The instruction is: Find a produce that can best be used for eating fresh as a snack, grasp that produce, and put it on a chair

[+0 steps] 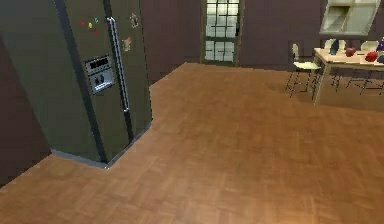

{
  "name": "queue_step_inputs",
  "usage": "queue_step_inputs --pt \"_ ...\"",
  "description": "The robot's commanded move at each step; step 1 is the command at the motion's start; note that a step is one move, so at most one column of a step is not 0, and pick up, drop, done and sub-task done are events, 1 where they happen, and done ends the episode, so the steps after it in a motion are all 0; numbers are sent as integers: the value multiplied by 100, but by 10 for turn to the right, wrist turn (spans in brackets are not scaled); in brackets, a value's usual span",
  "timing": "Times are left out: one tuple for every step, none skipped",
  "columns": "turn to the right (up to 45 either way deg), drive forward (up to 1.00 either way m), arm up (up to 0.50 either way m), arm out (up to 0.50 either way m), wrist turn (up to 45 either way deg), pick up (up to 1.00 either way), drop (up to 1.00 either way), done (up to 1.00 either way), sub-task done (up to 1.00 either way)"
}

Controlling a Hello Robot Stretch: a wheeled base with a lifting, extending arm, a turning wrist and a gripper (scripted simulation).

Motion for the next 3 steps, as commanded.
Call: queue_step_inputs --pt "150 0 0 0 0 0 0 0 0" --pt "30 0 0 0 0 0 0 0 0" --pt "0 55 0 0 0 0 0 0 0"
